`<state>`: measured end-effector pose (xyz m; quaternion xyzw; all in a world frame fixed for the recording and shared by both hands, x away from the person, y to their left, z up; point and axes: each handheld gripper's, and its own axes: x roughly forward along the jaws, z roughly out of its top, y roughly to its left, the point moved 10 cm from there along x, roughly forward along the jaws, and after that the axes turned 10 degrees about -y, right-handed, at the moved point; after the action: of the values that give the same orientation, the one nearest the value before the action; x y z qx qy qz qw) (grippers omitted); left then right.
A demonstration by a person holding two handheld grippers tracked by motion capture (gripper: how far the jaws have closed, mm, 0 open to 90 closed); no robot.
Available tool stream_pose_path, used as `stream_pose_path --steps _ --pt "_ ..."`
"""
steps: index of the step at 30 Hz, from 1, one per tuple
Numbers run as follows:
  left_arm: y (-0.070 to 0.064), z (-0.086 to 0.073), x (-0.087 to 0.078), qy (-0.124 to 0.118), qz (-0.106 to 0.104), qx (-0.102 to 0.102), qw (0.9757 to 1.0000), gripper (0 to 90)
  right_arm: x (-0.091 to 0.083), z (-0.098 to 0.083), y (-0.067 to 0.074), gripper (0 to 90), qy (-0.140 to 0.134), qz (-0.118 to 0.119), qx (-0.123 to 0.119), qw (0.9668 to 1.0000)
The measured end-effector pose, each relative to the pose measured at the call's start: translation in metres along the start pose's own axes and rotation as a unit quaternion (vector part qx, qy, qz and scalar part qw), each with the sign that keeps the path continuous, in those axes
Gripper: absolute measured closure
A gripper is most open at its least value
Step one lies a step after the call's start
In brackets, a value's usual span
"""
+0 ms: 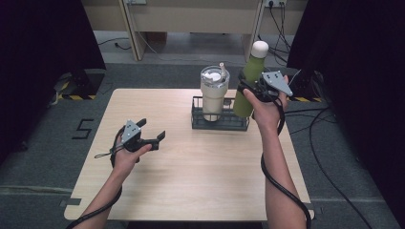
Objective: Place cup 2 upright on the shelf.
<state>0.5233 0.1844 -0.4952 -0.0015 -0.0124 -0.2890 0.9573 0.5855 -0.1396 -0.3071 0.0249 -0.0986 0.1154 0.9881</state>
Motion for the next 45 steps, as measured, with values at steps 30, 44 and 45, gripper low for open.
stream_pose_path --steps 30,44,45 --pt "0.001 -0.003 0.0 0.003 0.002 -0.002 1.0 4.1 0.029 -0.015 -0.008 25.2 0.016 -0.017 -0.002 0.9997" --pt "0.001 -0.004 0.0 0.004 0.002 -0.003 1.0 4.2 0.039 -0.025 -0.012 25.2 0.028 -0.023 0.002 0.9993" --pt "0.001 -0.004 0.0 0.004 0.002 -0.003 1.0 4.2 0.039 -0.026 -0.012 25.2 0.028 -0.024 0.001 0.9993"
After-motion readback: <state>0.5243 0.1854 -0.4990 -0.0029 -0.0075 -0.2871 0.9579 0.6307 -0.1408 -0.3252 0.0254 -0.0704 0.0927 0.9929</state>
